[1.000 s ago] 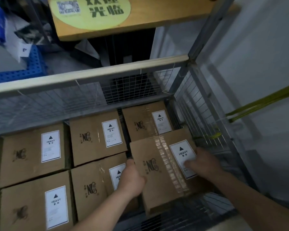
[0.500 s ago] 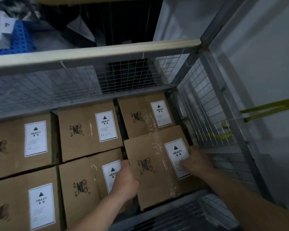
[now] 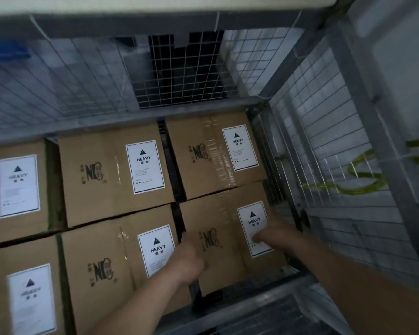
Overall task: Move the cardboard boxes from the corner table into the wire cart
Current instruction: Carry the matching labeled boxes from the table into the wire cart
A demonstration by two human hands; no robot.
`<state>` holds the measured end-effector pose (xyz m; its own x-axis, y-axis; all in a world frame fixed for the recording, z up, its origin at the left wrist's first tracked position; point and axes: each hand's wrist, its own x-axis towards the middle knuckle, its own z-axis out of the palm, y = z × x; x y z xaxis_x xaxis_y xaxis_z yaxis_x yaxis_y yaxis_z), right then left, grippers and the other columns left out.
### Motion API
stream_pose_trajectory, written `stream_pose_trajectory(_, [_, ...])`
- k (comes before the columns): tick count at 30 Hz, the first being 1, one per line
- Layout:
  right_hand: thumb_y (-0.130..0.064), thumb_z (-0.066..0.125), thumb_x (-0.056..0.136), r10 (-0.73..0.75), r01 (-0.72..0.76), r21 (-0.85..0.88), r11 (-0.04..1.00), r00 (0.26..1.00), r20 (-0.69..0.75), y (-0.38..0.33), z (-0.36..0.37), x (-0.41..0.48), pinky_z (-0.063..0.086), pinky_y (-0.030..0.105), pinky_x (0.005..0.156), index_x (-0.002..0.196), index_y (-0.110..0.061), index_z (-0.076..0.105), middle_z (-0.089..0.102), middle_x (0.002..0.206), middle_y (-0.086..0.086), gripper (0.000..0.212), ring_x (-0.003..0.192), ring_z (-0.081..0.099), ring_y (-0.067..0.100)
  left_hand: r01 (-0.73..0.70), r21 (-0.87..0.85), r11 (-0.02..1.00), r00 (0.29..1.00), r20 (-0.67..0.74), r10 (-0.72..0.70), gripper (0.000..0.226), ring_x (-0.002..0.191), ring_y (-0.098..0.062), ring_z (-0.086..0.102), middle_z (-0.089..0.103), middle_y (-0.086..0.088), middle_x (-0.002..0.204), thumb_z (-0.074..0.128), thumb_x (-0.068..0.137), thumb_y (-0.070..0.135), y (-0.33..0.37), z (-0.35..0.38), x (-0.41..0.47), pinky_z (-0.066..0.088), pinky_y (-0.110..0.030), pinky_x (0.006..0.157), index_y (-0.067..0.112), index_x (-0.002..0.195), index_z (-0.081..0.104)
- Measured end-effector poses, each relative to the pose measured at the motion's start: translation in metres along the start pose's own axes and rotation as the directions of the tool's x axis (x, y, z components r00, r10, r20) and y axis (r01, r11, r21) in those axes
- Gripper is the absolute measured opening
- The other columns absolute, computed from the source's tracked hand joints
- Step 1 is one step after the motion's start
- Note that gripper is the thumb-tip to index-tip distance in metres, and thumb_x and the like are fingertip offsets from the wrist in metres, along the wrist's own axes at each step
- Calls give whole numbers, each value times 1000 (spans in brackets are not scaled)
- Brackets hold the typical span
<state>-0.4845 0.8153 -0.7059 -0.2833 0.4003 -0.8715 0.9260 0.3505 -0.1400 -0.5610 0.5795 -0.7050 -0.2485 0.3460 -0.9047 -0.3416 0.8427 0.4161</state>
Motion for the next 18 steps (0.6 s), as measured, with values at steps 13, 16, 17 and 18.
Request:
stream_pose_trajectory(13, [-33,66,95,-308,272,-224,936,940,-147,-53,-18,-104,55,37,82,102,-14,55,63,106,5,23,95,62,21,-221,462,859,933,-157,324,46,113,-18,57,55,-3,134,59,96,35,30,-41,-89,52,-33,97,20,139,50])
stream_pose_trajectory(16, [-43,60,97,-386,321,-288,902,899,-207,-80,-29,-159,56,36,80,106,-13,58,62,101,1,30,90,62,19,-236,630,740,900,-145,410,70,132,-22,49,35,-3,157,54,98,46,49,-70,-134,47,-33,104,18,157,27])
stream_pose_trajectory(17, [-46,58,97,-403,330,-300,895,888,-224,-89,-34,-180,56,38,81,110,-17,60,62,100,-2,32,90,63,18,-238,670,703,888,-144,437,72,137,-23,44,32,-3,160,52,98,49,57,-80,-152,44,-36,108,18,158,25])
stream_pose_trajectory(18, [-48,58,97,-420,341,-309,888,874,-244,-97,-38,-201,56,39,85,118,-20,60,63,105,-3,35,95,63,18,-240,709,664,871,-144,469,73,142,-24,37,30,-3,161,52,98,50,65,-90,-170,39,-40,113,18,158,25])
